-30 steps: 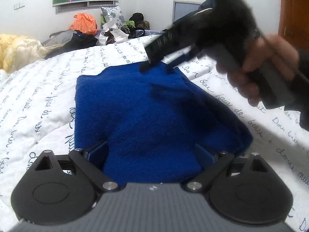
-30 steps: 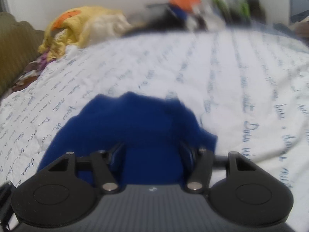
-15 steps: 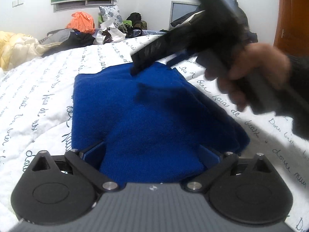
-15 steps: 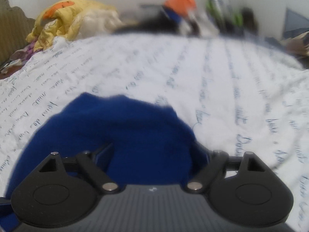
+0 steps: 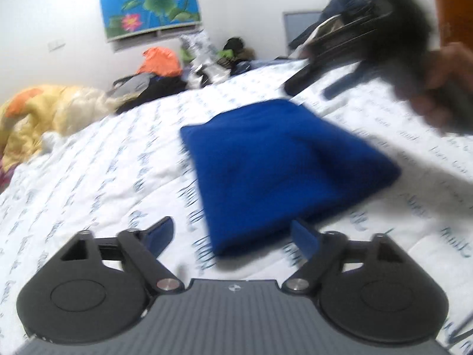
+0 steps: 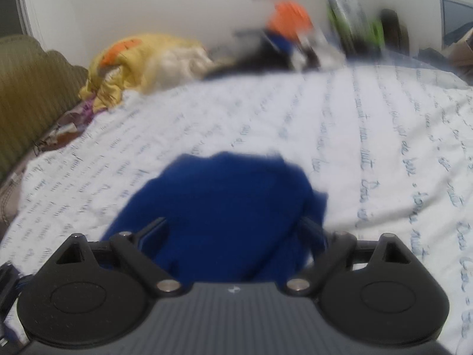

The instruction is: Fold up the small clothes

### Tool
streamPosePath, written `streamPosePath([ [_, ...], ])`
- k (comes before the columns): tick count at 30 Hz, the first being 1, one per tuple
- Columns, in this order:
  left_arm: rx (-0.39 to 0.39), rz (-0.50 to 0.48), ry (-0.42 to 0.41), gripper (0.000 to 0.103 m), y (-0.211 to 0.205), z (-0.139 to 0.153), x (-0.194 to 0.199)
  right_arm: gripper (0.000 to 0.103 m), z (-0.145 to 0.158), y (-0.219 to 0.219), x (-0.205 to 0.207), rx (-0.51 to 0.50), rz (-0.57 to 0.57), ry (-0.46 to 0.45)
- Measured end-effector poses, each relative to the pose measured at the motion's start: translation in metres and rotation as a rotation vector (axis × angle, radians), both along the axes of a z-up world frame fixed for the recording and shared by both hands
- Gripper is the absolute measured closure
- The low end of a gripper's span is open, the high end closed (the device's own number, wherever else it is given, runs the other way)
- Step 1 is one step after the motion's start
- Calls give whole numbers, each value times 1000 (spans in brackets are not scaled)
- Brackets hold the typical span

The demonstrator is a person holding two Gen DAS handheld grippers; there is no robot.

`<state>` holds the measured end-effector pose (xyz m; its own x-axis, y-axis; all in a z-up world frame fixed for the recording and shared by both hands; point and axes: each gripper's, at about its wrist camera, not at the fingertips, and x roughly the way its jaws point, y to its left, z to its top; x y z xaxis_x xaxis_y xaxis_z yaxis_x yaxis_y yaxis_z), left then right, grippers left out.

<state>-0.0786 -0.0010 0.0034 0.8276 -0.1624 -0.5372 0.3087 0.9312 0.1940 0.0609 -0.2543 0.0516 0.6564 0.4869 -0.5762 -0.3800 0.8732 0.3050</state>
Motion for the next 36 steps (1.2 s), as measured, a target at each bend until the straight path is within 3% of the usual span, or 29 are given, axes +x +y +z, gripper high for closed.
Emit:
streamPosePath([
  [4,70,-3,-9,27,-3,0,2,9,-9,-15,-24,182,21,104],
  [9,74,-12,-9,27,-2,-6,4,10,-35,-52,-39,399,-23,289],
  [10,70,-7,-10,26,-2,-6,5,14,-40,-56,-38,419,-23,318],
  [14,50,0,-4,35,-3,-5,11,34,-49,-55,-35,404,-9,381],
  [19,49,-19,-5,39,-8,-6,9,36,-57,-47,-32,397,27,396],
  [20,42,-17,-1,39,-9,-6,11,42,-56,-45,-32,394,25,391],
  [21,37,-15,2,41,-10,-6,12,50,-56,-41,-31,371,22,386],
  [22,35,-17,5,45,-12,-5,13,76,-56,-36,-30,323,22,381],
  [23,37,-22,8,49,-13,-4,13,91,-56,-31,-31,272,24,371],
  [28,36,-45,4,49,-9,1,4,96,-33,-44,-50,253,27,259],
  [31,22,-29,15,48,-4,-5,7,97,-61,-60,-55,246,-14,295],
  [34,-7,-42,23,48,-2,3,7,93,-56,-63,-56,303,-12,324],
  [36,-79,-78,43,48,4,12,6,91,-45,-64,-50,326,5,327],
])
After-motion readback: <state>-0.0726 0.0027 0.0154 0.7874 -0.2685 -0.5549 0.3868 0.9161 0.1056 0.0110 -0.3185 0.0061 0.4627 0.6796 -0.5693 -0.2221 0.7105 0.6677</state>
